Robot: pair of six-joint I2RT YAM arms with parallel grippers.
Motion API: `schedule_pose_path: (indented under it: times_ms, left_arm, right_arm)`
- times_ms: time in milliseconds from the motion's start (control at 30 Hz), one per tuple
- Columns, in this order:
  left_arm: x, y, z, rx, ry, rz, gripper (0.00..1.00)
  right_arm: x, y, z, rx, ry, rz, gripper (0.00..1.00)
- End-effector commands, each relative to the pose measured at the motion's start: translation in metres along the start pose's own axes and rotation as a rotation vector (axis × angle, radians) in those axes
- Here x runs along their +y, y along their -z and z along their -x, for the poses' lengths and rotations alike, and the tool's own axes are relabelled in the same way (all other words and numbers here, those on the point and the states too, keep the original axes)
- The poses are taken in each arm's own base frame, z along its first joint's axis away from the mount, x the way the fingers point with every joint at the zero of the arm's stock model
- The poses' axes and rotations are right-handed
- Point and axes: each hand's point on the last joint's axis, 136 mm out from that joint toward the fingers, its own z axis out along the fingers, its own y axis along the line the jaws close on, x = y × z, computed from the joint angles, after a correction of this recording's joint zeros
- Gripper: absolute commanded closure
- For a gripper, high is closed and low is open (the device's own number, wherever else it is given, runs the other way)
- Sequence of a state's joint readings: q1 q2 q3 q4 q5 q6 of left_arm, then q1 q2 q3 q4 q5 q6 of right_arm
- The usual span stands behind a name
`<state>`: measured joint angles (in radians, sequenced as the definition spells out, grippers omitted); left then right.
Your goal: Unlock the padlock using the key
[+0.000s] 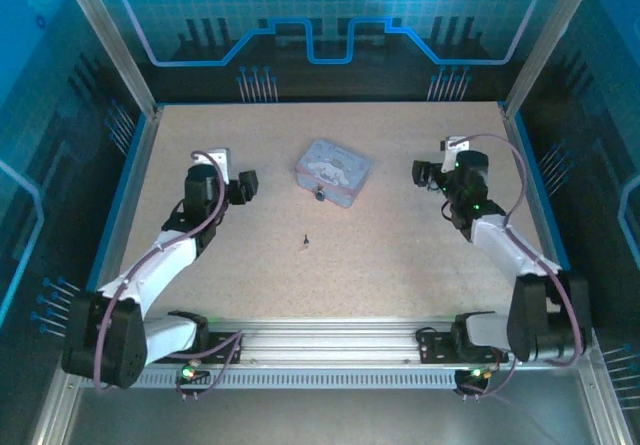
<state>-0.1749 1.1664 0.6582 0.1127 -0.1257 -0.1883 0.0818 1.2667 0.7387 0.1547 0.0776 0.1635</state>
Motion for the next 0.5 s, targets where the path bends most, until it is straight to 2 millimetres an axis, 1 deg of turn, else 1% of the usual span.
schedule_pose_path:
  times_ms: [0, 67, 133, 233, 333, 467]
  left_arm:
    - [-0.028, 0.023, -0.067, 0.319, 0.092, -0.054, 0.31]
    - [-0.053, 0.034, -0.083, 0.381, 0.032, -0.087, 0.36]
    - [-0.075, 0.043, -0.101, 0.432, -0.034, -0.112, 0.38]
    - [-0.098, 0.05, -0.125, 0.479, -0.108, -0.129, 0.41]
    - [-0.114, 0.048, -0.145, 0.497, -0.193, -0.127, 0.43]
    - [-0.121, 0.035, -0.169, 0.537, -0.256, -0.099, 0.47]
  right_arm:
    - [0.035, 0.021, -0.045, 0.222, -0.082, 0.092, 0.22]
    - [0.059, 0.033, -0.054, 0.262, -0.044, 0.124, 0.24]
    - [0.085, 0.047, -0.065, 0.296, 0.01, 0.154, 0.24]
    - [0.114, 0.062, -0.088, 0.36, 0.039, 0.193, 0.24]
    - [0.128, 0.069, -0.112, 0.429, 0.018, 0.217, 0.25]
    - [0.138, 0.075, -0.134, 0.484, 0.004, 0.226, 0.26]
